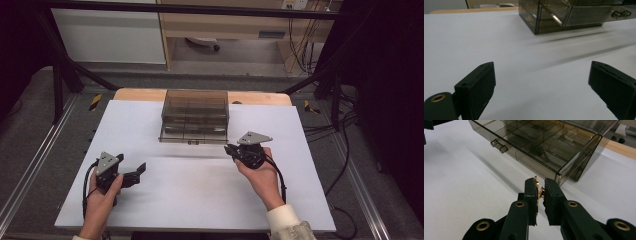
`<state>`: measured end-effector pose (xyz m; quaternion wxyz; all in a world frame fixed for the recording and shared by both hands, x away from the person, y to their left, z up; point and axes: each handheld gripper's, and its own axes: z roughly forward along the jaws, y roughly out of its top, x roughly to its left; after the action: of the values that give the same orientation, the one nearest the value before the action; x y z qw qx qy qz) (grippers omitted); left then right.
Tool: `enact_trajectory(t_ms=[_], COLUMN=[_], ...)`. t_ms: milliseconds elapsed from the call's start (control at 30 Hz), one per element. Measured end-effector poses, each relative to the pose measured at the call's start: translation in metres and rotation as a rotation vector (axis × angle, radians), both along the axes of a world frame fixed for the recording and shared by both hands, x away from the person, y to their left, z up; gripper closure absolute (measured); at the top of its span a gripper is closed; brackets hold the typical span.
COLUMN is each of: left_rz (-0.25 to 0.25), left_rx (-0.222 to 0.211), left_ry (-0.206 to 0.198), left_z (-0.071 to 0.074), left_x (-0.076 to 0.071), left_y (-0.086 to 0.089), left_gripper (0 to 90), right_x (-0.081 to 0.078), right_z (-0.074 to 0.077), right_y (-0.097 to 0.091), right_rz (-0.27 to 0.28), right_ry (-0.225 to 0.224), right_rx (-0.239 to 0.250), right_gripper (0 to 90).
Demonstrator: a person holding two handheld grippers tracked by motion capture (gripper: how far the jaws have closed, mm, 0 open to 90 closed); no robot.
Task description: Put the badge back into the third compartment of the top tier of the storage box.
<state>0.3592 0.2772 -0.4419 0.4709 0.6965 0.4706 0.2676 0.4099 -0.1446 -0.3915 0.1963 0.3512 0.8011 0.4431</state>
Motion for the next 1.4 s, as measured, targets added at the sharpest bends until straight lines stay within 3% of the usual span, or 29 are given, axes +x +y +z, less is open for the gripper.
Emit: enact_trajectory(t_ms=[200,533,667,1400], left_rz=[0.007,0.004,0.004,-0.001], left_rx=[-0.004,0.011,0.017,0.018], left_ry=[-0.004,-0.008,-0.007,-0.001], left_z=[0.000,0.001,0.000,0.000], left_x=[0.000,-0.001,0.000,-0.001], left_y=[0.003,0.001,0.001,-0.001], left_gripper=[7.1,7.2,7.2,7.2], right_x=[0.003,0.007,0.007,0.023], right_z=[0.003,0.008,0.012,0.028], right_y=[-0.002,-0.001,-0.002,0.004], right_rz=[-0.016,-0.019,-0.026,-0.047], right_ry=[0.002,0.000,-0.003,-0.030], right_rx=[0.024,0.024,0.057,0.071], right_gripper=[80.9,80.9,81.0,80.9])
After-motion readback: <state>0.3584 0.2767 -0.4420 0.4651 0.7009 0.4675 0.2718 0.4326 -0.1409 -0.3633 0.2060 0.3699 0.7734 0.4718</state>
